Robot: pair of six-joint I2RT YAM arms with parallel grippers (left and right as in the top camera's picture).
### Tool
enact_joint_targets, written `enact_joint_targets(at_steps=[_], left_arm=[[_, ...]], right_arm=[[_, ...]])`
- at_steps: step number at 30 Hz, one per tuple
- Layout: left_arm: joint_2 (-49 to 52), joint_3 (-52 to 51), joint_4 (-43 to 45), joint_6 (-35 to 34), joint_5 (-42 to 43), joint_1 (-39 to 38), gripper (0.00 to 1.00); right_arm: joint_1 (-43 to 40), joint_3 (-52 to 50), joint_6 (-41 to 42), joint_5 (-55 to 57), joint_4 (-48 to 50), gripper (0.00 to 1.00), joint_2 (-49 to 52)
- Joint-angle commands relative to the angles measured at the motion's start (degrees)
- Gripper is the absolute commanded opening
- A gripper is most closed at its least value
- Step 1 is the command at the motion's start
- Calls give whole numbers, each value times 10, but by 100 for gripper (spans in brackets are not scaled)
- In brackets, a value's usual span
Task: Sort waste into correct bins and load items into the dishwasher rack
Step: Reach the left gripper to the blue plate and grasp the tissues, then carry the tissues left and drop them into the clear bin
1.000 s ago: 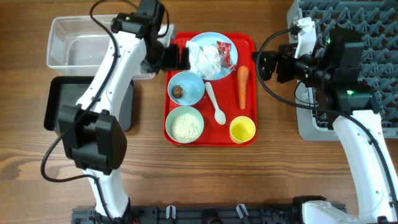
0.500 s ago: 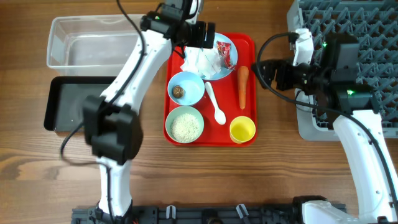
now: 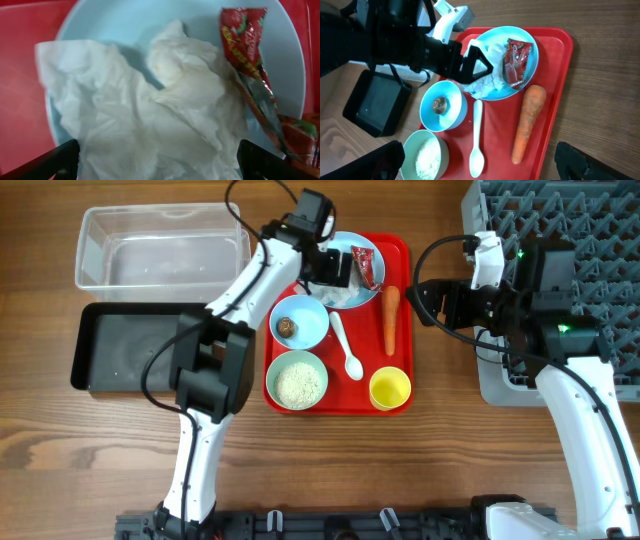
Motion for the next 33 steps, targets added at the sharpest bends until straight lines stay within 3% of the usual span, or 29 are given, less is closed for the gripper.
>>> enact_joint_targets(at_steps=[1, 14, 18, 23, 26, 29, 33], left_arm=[[15, 6, 1, -1, -27, -15, 98], [40, 6, 8, 20, -78, -17, 90], [57, 6, 19, 29, -78, -21, 75], [60, 6, 23, 29, -78, -22, 28], [57, 6, 23, 29, -78, -22, 11], [38, 6, 22, 29, -78, -22, 4], [-2, 9, 23, 29, -78, -21, 4]], right_arm=[[-2, 14, 8, 12, -1, 100, 6], [-2, 14, 8, 25, -1, 100, 6], [-2, 14, 8, 25, -1, 100, 6], [-2, 14, 8, 50, -1, 100, 6], [-2, 14, 8, 55, 0, 100, 6], [-2, 14, 8, 55, 0, 99, 6], [-2, 14, 8, 55, 2, 100, 6]])
